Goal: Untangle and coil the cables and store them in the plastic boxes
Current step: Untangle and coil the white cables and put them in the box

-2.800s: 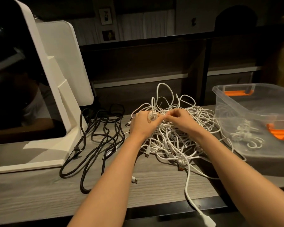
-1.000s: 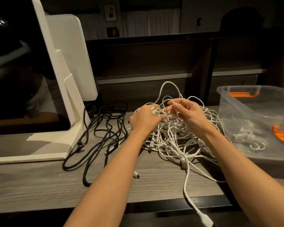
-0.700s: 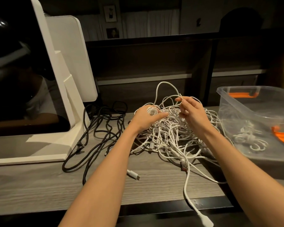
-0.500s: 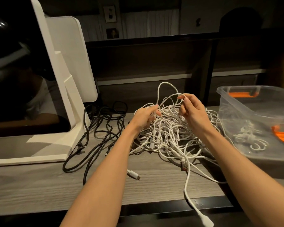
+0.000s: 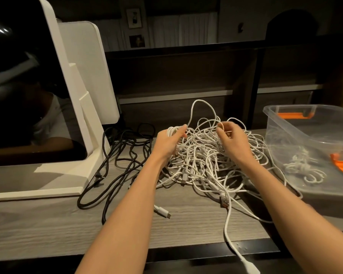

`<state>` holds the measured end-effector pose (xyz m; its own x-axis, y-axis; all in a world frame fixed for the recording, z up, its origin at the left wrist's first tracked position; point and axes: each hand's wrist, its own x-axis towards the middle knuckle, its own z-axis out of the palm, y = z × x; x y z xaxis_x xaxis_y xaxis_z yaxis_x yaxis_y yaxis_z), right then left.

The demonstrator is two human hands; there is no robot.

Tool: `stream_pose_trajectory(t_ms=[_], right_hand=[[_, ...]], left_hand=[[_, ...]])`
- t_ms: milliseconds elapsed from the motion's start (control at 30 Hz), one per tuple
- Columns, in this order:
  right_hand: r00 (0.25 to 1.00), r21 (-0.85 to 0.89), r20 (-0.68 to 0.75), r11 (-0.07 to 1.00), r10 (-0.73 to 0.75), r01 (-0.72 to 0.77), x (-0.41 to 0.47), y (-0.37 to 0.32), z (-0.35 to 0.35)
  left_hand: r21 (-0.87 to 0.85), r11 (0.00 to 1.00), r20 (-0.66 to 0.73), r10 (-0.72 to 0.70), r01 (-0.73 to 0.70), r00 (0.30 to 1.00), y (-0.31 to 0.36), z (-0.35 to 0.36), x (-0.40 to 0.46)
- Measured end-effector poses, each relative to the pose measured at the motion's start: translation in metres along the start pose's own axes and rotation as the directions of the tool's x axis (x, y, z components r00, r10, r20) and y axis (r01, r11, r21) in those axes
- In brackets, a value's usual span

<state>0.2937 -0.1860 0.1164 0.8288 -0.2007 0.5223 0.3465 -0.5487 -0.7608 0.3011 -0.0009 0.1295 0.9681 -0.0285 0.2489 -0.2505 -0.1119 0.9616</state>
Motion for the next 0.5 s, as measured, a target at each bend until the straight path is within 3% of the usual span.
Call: stream_pose_trajectory(t_ms=[100, 167, 300, 367, 500], right_hand=[[0.977, -0.165, -0.04, 0.966, -0.209, 0.2, -0.005, -0.004, -0.002], [0.931, -0.176, 0.046, 0.914, -0.363, 0.365, -0.009, -0.009, -0.003], [0.902, -0.025, 0.333, 0.954, -0.273, 0.298, -0.016, -0.017, 0.007], [0.904, -0.118, 0.349, 0.946, -0.246, 0.302, -0.016, -0.016, 0.011], [0.942, -0.392, 0.26, 0.869, -0.21, 0.302, -0.015, -0.017, 0.014]], left_hand=[[0.088, 0.991, -0.05, 0.106, -0.101, 0.993, 0.001, 0.002, 0.002], [0.223, 0.958, -0.072, 0.2, -0.179, 0.977, 0.002, 0.006, 0.002], [0.378, 0.893, -0.121, 0.311, -0.246, 0.943, -0.003, 0.011, 0.004], [0.338, 0.9, -0.158, 0.344, -0.276, 0.926, -0.003, 0.013, 0.002], [0.046, 0.961, -0.194, 0.276, -0.272, 0.942, 0.006, 0.014, -0.003]])
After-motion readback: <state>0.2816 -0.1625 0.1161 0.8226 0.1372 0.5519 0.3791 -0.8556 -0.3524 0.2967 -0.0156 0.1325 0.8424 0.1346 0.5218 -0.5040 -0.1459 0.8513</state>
